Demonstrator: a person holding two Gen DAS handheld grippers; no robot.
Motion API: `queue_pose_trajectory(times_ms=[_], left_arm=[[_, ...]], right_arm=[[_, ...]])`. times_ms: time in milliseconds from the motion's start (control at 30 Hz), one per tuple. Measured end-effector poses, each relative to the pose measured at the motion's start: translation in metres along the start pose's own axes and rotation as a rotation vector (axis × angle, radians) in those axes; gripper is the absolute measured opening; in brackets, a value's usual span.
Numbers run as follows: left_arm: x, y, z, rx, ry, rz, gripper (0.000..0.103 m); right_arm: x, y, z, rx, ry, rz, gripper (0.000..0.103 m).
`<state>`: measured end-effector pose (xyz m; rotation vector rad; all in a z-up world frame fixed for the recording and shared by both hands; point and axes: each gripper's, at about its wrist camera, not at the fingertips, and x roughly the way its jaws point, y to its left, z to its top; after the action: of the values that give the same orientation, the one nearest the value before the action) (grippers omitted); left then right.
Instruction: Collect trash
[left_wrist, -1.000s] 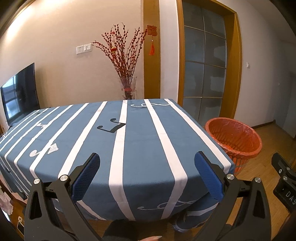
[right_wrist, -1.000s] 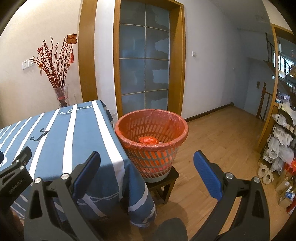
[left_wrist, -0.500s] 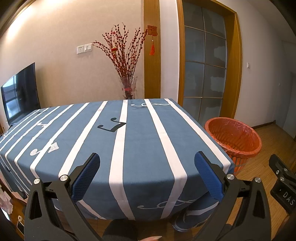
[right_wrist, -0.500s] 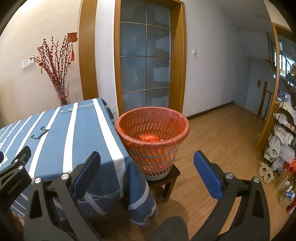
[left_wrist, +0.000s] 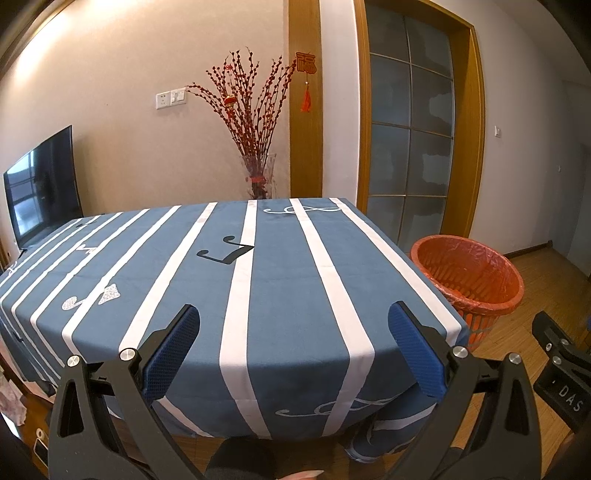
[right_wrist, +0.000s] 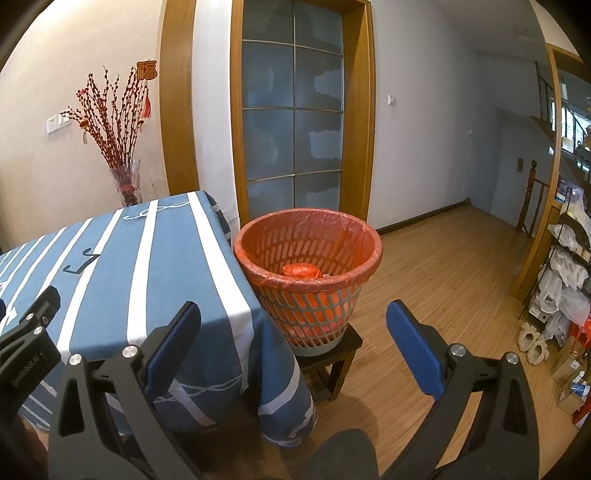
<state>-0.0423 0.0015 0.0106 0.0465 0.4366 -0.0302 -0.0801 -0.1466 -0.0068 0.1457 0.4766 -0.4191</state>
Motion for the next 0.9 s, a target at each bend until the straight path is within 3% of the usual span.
queue_pose_trajectory(times_ms=[900], left_arm=[[-0.0027, -0.0015, 0.0015, -0.018, -0.002, 0.005, 0.1]], right_arm=[[0.0, 0.0008, 0.0005, 0.0, -0.001, -0.001, 0.098]])
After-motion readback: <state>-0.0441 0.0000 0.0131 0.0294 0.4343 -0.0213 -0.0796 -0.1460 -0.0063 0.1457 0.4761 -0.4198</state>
